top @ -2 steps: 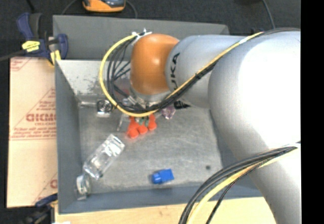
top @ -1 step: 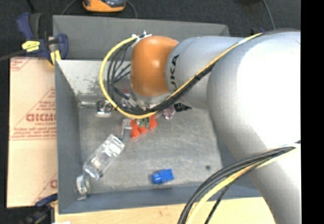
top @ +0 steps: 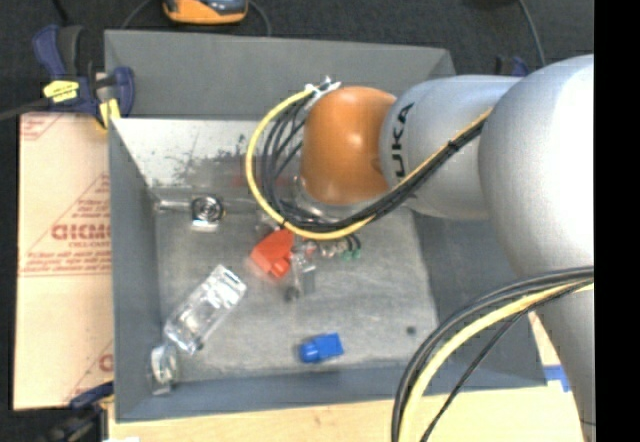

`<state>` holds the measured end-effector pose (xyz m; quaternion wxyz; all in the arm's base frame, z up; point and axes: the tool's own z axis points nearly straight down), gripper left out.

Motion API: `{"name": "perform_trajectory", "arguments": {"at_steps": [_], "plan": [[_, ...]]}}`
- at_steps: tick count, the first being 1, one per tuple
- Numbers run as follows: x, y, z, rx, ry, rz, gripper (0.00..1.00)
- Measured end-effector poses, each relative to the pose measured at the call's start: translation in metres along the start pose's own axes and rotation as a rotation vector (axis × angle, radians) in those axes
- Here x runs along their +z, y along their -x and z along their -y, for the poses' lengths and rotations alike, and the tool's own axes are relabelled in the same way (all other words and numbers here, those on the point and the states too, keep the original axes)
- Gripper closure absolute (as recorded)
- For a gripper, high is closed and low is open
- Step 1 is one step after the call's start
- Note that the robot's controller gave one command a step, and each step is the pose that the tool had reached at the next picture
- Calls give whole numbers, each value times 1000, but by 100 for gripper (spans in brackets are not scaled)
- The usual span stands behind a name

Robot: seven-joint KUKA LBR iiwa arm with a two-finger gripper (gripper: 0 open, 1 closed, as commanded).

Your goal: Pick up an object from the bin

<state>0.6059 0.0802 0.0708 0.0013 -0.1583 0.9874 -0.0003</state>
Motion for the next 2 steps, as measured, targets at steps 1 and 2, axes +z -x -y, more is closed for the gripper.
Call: {"name": "perform_trajectory", "arguments": {"at_steps": [1,2], "plan": [[-1,2,-2,2,2,3,100],[-162,-37,-5,-47,-2,9,100]]}}
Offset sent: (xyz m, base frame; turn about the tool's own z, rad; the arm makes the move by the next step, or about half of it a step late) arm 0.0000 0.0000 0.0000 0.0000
